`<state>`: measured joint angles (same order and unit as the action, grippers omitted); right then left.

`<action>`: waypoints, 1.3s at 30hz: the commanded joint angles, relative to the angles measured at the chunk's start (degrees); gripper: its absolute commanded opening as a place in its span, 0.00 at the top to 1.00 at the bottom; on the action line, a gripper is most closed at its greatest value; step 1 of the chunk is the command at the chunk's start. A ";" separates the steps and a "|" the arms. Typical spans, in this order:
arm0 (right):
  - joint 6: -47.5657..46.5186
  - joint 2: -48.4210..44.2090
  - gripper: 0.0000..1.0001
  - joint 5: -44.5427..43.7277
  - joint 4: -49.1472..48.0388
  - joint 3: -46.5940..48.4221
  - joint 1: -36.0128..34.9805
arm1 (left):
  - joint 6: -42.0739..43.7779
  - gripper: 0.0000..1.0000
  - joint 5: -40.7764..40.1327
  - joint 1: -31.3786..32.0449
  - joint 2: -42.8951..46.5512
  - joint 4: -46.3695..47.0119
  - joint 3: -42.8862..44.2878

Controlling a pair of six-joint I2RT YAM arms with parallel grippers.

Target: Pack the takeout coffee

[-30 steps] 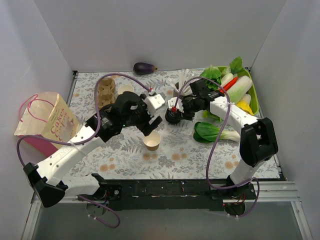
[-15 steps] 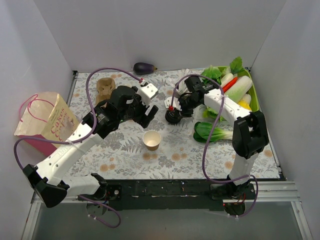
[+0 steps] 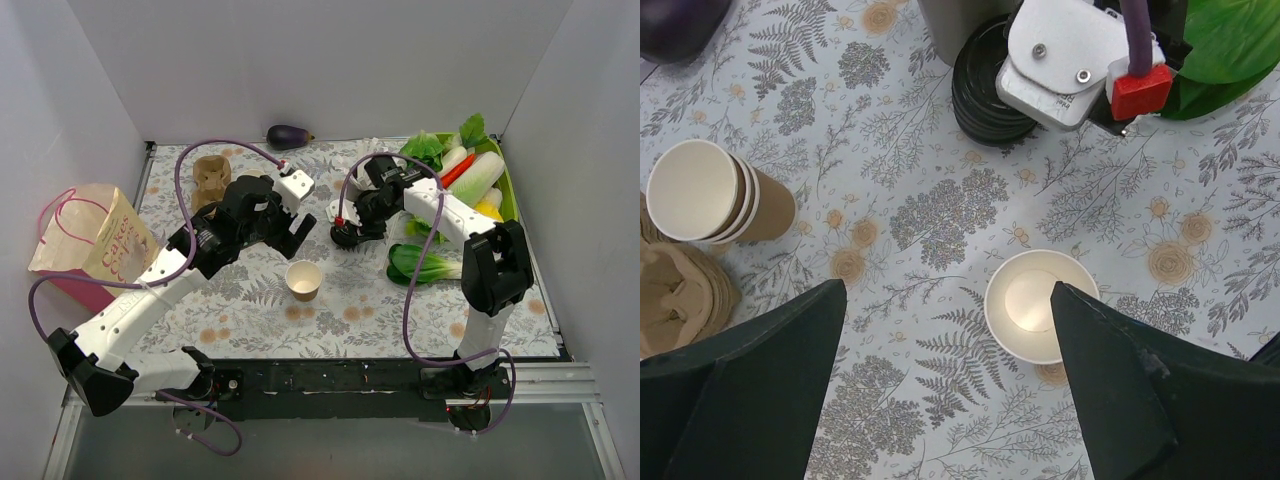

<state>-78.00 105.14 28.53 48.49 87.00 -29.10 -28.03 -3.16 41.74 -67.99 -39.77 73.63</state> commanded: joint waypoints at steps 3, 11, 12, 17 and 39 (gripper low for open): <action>0.21 1.73 0.49 -1.73 1.08 2.21 -0.69 | -0.01 0.15 -1.24 -0.34 1.63 2.06 -0.76; 0.92 2.00 0.55 -2.52 1.17 2.38 -0.96 | -0.01 0.15 -0.97 -0.34 1.45 2.41 -1.03; 1.00 2.00 0.57 -2.69 1.08 2.30 -0.96 | -0.01 0.15 -1.06 -0.34 1.54 2.59 -1.38; 1.18 2.43 0.58 -3.22 1.17 2.21 -1.13 | -0.27 0.15 -0.89 -0.52 1.54 3.12 -1.91; 5.92 1.12 0.89 -5.42 1.69 4.57 -1.57 | 0.17 0.16 -3.70 -2.18 2.07 8.12 -3.23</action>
<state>-73.80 107.00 22.72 48.16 87.29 -30.46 -27.90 -5.67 40.29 -67.94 -34.02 70.72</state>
